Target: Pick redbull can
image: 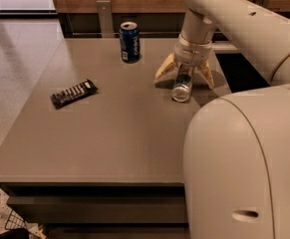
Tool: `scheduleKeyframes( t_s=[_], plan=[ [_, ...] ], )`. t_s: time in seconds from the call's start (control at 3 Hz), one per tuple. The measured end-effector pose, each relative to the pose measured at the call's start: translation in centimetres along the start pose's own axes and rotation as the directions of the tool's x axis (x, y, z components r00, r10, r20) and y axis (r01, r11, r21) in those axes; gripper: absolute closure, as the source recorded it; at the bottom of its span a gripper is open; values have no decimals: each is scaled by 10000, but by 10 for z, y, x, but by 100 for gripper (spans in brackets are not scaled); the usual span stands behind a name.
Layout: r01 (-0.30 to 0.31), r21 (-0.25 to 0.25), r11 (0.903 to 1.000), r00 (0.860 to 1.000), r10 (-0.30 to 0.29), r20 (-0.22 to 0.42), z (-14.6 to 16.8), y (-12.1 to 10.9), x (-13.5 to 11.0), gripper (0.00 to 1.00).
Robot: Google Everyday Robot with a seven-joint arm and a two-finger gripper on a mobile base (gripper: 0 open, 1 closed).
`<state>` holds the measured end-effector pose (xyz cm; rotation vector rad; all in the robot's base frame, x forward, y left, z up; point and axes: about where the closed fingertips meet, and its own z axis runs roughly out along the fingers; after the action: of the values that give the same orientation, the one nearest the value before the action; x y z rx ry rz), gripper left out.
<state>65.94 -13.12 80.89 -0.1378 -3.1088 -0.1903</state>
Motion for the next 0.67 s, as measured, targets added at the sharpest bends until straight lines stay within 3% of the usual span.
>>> scheduleKeyframes(
  t_s=[0.67],
  plan=[
    [-33,-7,10000,10000,33,33,-4,2,-2,64]
  ],
)
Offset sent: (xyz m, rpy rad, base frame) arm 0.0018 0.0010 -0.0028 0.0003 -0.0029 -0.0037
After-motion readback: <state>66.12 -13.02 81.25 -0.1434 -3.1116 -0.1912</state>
